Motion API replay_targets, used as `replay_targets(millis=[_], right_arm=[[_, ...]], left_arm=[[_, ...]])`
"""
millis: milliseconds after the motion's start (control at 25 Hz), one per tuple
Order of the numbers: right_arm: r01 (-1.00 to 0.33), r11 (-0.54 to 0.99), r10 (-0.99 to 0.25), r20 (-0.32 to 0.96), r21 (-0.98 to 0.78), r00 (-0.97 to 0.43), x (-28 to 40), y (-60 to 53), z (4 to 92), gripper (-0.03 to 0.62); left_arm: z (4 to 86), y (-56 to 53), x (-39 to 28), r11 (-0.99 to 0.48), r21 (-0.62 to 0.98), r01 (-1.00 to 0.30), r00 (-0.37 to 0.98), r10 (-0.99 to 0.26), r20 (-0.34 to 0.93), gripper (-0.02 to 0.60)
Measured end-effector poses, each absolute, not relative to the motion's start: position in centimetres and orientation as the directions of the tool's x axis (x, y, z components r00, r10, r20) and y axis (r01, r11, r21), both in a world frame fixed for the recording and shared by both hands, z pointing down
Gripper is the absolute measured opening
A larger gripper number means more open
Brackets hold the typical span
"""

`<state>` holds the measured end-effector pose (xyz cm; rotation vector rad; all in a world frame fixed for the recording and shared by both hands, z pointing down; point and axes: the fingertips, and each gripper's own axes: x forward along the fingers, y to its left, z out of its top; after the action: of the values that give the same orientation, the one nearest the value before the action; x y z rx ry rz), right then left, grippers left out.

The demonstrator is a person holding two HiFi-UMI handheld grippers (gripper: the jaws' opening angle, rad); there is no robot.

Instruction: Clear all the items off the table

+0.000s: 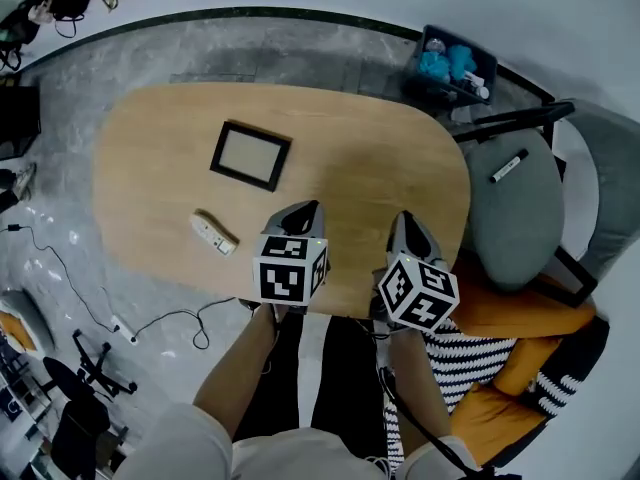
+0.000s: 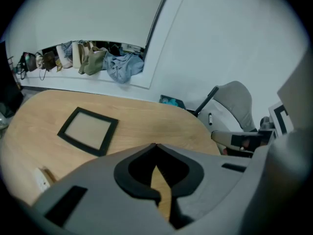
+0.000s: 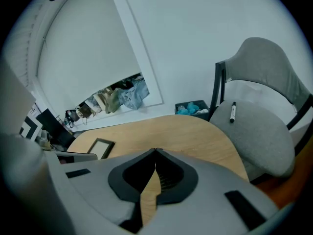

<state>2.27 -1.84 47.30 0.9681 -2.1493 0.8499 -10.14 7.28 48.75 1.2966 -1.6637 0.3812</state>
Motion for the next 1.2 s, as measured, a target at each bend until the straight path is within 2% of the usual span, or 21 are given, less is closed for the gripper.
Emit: replay_targets(millis=[240, 720, 880, 1120, 1200], right_arm=[[-0.747, 0.601, -0.333, 0.762, -0.283, -0.556, -1.4, 1.6, 47.8, 0.024], [-0.575, 0.748, -0.129, 0.776, -0.332, -0.617, -13.1, 15.5, 48.8, 0.025], [-0.546, 0.771, -0.1, 0.785, -0.327, -0.611, -15.4, 17.9, 48.8, 0.025], [-0.553, 0.771, -0.098, 0.8, -0.315, -0.592, -16.6, 19.3, 49.8, 0.025], [-0.556, 0.772, -0.102, 0.802, -0.309, -0.588, -16.6, 19.1, 50.0, 0.025]], left_arm=[[49.0, 10.9, -12.8, 0.448, 0.305, -0.84, -0.012, -0.578, 0.816, 0.008], [50.1, 26.0, -21.7, 0.6, 0.277, -0.751, -0.103, -0.519, 0.848, 0.008], [50.3, 28.7, -23.2, 0.553, 0.301, -0.777, -0.057, -0.537, 0.842, 0.008], [51.2, 30.1, -24.0, 0.395, 0.261, -0.881, 0.009, -0.537, 0.844, 0.011], [51.8, 29.9, -23.7, 0.316, 0.277, -0.907, 0.069, -0.54, 0.839, 0.048]])
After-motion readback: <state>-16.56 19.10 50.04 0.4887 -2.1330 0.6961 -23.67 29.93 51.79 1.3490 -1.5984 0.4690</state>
